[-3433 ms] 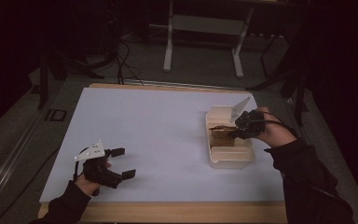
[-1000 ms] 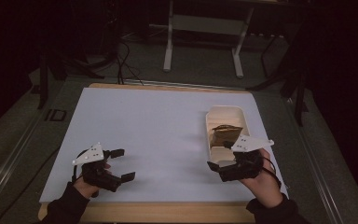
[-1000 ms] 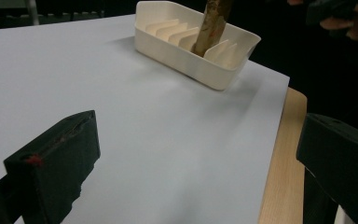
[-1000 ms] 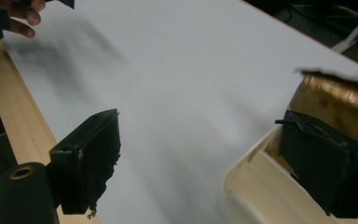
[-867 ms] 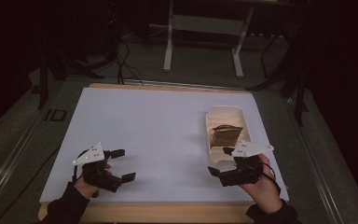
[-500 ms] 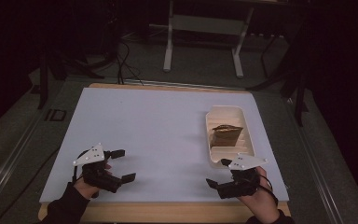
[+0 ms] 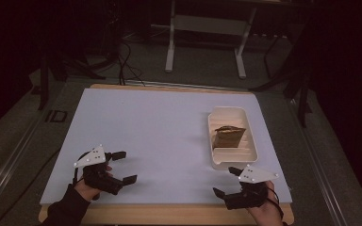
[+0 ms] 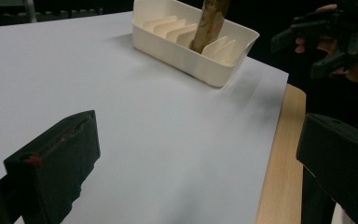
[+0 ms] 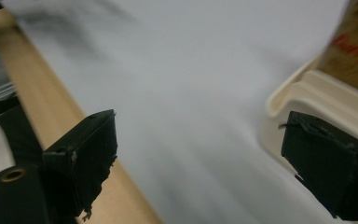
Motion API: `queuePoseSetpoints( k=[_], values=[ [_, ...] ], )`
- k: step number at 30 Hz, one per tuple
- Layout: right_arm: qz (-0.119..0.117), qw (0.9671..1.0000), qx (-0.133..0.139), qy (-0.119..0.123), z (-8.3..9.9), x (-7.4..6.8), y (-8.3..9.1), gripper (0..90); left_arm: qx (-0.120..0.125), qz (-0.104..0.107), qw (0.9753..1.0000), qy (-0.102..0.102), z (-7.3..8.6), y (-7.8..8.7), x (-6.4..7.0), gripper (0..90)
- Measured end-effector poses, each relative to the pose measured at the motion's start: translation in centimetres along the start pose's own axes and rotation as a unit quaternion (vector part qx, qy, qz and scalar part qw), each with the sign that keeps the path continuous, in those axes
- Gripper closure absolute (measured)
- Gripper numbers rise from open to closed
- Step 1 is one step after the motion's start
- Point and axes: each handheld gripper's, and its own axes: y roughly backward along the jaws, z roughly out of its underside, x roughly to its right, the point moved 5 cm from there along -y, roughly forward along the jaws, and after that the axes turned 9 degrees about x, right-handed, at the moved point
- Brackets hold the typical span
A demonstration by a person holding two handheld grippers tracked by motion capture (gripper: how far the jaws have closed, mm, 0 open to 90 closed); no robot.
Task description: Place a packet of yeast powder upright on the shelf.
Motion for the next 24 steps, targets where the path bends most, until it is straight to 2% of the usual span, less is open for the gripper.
queuePoseSetpoints(
  k=[3,6,12,14,15,19,24],
  values=[
    [0.006,0.9999,0.001,0.01,0.3,0.2,0.3,10.3,-0.001,0.0,1.0,0.0,0.1,0.0,0.0,0.5],
    [0.007,0.9995,-0.002,0.029,0.7,0.3,0.4,10.4,0.002,-0.001,1.0,-0.001,0.0,0.0,0.0,0.5],
    [0.008,0.9996,-0.001,0.027,1.1,0.8,0.3,10.5,0.006,-0.004,1.0,-0.004,-0.1,-0.1,0.1,0.5],
    [0.01,0.9996,-0.002,0.028,1.1,0.9,0.3,13.3,0.005,-0.004,1.0,-0.006,0.0,-0.1,0.1,0.5],
    [0.008,0.9996,-0.001,0.028,1.1,0.9,0.3,13.2,0.001,-0.007,0.9999,-0.012,0.0,-0.1,0.1,0.5],
    [0.0,0.9994,0.005,0.034,1.0,0.7,0.4,13.2,0.001,-0.008,0.9999,-0.007,0.2,0.0,0.1,0.5],
    [-0.002,0.9992,0.0,0.04,1.1,0.8,0.3,13.7,0.0,-0.008,0.9999,-0.008,0.3,-0.1,0.1,0.5]
  ],
)
